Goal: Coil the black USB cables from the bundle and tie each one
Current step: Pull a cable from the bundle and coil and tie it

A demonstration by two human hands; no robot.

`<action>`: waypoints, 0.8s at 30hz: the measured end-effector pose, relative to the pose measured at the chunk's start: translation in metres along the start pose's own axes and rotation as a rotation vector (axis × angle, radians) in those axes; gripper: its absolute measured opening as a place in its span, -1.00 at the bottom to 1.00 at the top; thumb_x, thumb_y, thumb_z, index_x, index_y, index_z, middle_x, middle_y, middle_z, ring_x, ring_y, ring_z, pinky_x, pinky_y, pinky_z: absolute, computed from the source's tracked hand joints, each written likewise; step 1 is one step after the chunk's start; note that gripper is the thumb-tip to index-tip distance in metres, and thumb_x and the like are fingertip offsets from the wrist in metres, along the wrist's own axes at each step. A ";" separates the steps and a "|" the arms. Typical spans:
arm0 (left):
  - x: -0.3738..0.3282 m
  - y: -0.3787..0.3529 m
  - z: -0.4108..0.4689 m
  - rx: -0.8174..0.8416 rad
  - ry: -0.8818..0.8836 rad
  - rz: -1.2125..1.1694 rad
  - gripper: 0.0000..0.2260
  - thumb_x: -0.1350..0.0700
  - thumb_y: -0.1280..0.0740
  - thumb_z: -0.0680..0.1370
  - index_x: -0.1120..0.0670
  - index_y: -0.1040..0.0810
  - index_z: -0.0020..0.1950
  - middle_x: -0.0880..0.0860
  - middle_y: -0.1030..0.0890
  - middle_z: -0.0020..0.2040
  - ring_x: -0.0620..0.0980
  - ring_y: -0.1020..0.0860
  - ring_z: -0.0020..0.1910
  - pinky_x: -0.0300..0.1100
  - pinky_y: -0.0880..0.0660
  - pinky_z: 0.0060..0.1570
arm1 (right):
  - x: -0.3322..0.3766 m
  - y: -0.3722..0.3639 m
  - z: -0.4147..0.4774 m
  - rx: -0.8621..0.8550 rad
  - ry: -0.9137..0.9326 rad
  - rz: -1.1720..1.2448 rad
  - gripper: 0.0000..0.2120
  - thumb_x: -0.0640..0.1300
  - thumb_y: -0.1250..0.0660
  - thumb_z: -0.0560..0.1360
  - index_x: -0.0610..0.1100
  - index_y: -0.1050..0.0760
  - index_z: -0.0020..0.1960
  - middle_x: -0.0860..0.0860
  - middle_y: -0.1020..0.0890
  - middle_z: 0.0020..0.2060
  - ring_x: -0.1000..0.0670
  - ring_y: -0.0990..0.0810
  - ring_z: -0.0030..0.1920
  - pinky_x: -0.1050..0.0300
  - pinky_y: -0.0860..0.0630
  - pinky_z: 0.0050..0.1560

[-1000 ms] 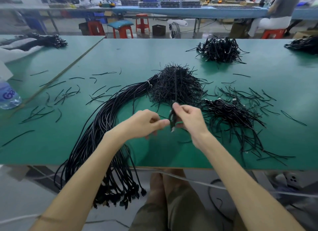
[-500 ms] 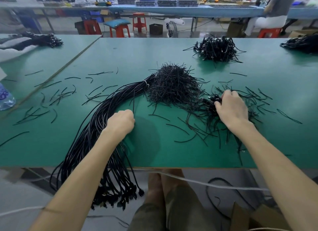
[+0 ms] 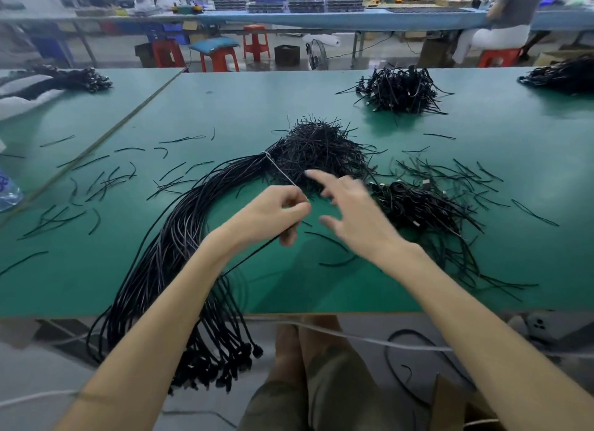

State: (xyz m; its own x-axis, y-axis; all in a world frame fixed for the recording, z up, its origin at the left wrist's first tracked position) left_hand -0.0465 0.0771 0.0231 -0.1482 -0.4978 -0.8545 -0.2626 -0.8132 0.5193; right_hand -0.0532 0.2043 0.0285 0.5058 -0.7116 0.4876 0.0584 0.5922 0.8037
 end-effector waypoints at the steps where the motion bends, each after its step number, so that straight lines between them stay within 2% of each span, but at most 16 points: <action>1: -0.001 -0.008 -0.001 0.064 -0.011 0.016 -0.88 0.24 -0.25 0.64 0.21 -0.51 -0.08 0.06 -0.56 -0.39 -0.01 -0.50 -0.54 -0.21 -0.45 -0.44 | 0.011 -0.018 0.000 0.101 0.011 0.140 -0.24 -0.26 -0.49 0.48 0.14 -0.26 0.55 -0.03 -0.57 0.11 -0.01 -0.53 0.11 0.12 -0.44 0.22; 3: 0.002 -0.014 -0.005 0.157 -0.016 0.072 -0.85 0.19 -0.28 0.66 0.28 -0.55 0.02 0.17 -0.57 -0.30 -0.02 -0.49 -0.53 -0.16 -0.44 -0.39 | 0.021 -0.040 0.001 0.162 -0.019 0.298 -0.37 -0.34 -0.43 0.48 0.00 -0.39 0.48 -0.03 -0.65 0.10 0.00 -0.60 0.07 0.14 -0.50 0.14; 5: 0.012 -0.013 -0.011 0.228 0.008 0.064 -0.81 0.12 -0.32 0.66 0.26 -0.58 0.06 0.31 -0.56 -0.20 -0.01 -0.47 -0.50 -0.14 -0.42 -0.35 | 0.020 -0.046 0.000 0.143 -0.042 0.265 -0.66 -0.37 -0.37 0.47 -0.13 -0.55 0.20 -0.02 -0.66 -0.06 -0.05 -0.58 -0.07 0.07 -0.48 -0.05; 6: 0.017 -0.012 -0.014 0.272 0.025 0.030 -0.81 0.08 -0.34 0.66 0.22 -0.59 0.07 0.31 -0.56 -0.19 0.00 -0.46 -0.49 -0.15 -0.41 -0.36 | 0.018 -0.048 -0.001 0.142 -0.052 0.213 -0.79 -0.37 -0.34 0.46 -0.13 -0.56 0.03 -0.02 -0.63 -0.15 -0.08 -0.54 -0.14 0.04 -0.43 -0.13; 7: 0.022 -0.011 -0.019 0.323 0.044 -0.012 -0.81 0.05 -0.38 0.64 0.19 -0.60 0.08 0.24 -0.57 -0.19 0.00 -0.45 -0.48 -0.16 -0.40 -0.37 | 0.015 -0.049 -0.004 0.143 -0.064 0.171 -0.83 -0.38 -0.32 0.45 -0.12 -0.52 -0.11 -0.02 -0.60 -0.23 -0.12 -0.50 -0.20 0.02 -0.39 -0.19; 9: 0.027 -0.011 -0.026 0.434 0.066 -0.068 -0.79 0.01 -0.43 0.61 0.14 -0.59 0.09 0.09 -0.60 -0.17 -0.01 -0.42 -0.48 -0.22 -0.38 -0.43 | 0.013 -0.052 -0.011 0.144 -0.066 0.144 -0.78 -0.39 -0.27 0.43 -0.10 -0.44 -0.25 -0.05 -0.57 -0.33 -0.16 -0.45 -0.27 -0.09 -0.42 -0.26; 11: 0.027 -0.011 -0.031 0.536 0.052 -0.101 -0.78 -0.01 -0.46 0.59 0.12 -0.60 0.10 0.06 -0.60 -0.16 -0.04 -0.38 -0.48 -0.27 -0.33 -0.47 | 0.015 -0.054 -0.022 0.142 -0.051 0.160 -0.75 -0.39 -0.24 0.44 -0.06 -0.45 -0.26 -0.07 -0.57 -0.37 -0.16 -0.45 -0.32 -0.15 -0.46 -0.25; 14: 0.025 -0.008 -0.034 0.593 0.007 -0.086 -0.78 -0.02 -0.43 0.60 0.12 -0.62 0.11 0.02 -0.58 -0.18 -0.06 -0.34 -0.46 -0.28 -0.28 -0.45 | 0.003 -0.044 -0.031 0.041 -0.123 0.239 -0.70 -0.31 -0.21 0.54 0.01 -0.62 -0.08 0.08 -0.65 -0.31 0.04 -0.54 -0.34 0.00 -0.51 -0.25; 16: 0.029 -0.004 -0.030 0.525 0.011 -0.057 -0.79 -0.03 -0.39 0.63 0.11 -0.66 0.07 0.01 -0.54 -0.23 -0.06 -0.32 -0.46 -0.25 -0.27 -0.42 | -0.013 -0.026 -0.031 -0.106 -0.232 0.267 -0.70 -0.29 -0.17 0.57 -0.03 -0.64 -0.03 0.16 -0.65 -0.28 0.17 -0.53 -0.38 0.16 -0.41 -0.31; 18: 0.037 0.001 -0.027 0.464 0.054 -0.078 -0.73 -0.06 -0.33 0.66 0.12 -0.67 0.01 -0.01 -0.45 -0.29 -0.05 -0.27 -0.46 -0.23 -0.27 -0.39 | -0.032 -0.003 -0.032 -0.276 -0.339 0.310 -0.69 -0.25 -0.15 0.63 -0.05 -0.62 -0.11 0.11 -0.65 -0.31 0.20 -0.52 -0.41 0.27 -0.32 -0.37; 20: 0.043 0.005 -0.030 0.491 0.082 -0.114 -0.68 -0.09 -0.28 0.68 0.14 -0.64 0.01 -0.02 -0.38 -0.31 -0.03 -0.23 -0.42 -0.23 -0.31 -0.37 | -0.053 0.023 -0.035 -0.467 -0.437 0.378 -0.65 -0.12 -0.14 0.71 -0.07 -0.61 -0.14 0.07 -0.64 -0.33 0.21 -0.52 -0.42 0.34 -0.35 -0.38; 22: 0.048 0.008 -0.035 0.544 0.088 -0.108 -0.67 -0.08 -0.25 0.70 0.16 -0.61 0.00 -0.01 -0.35 -0.31 -0.01 -0.23 -0.40 -0.22 -0.36 -0.34 | -0.078 0.043 -0.043 -0.625 -0.543 0.481 -0.62 -0.02 -0.13 0.73 -0.10 -0.61 -0.13 0.01 -0.66 -0.28 0.15 -0.53 -0.40 0.26 -0.43 -0.33; 24: 0.051 0.013 -0.036 0.516 0.087 -0.111 -0.69 -0.05 -0.24 0.71 0.15 -0.58 -0.03 -0.01 -0.33 -0.33 -0.02 -0.23 -0.41 -0.24 -0.36 -0.36 | -0.094 0.053 -0.050 -0.644 -0.609 0.484 -0.63 -0.03 -0.12 0.73 -0.09 -0.60 -0.12 -0.03 -0.67 -0.21 0.05 -0.56 -0.31 0.17 -0.46 -0.26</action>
State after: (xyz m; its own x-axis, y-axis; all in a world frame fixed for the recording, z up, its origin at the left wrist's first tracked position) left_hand -0.0228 0.0306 -0.0133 -0.0186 -0.4581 -0.8887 -0.7101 -0.6197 0.3343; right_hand -0.0548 0.3215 0.0078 0.0828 -0.3062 0.9484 0.5082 0.8316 0.2241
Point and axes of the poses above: each hand's wrist, its own z-axis towards the middle knuckle, its own y-axis out of the back of the hand, x = y × z, the point moved 9 cm from there along z, towards the middle knuckle
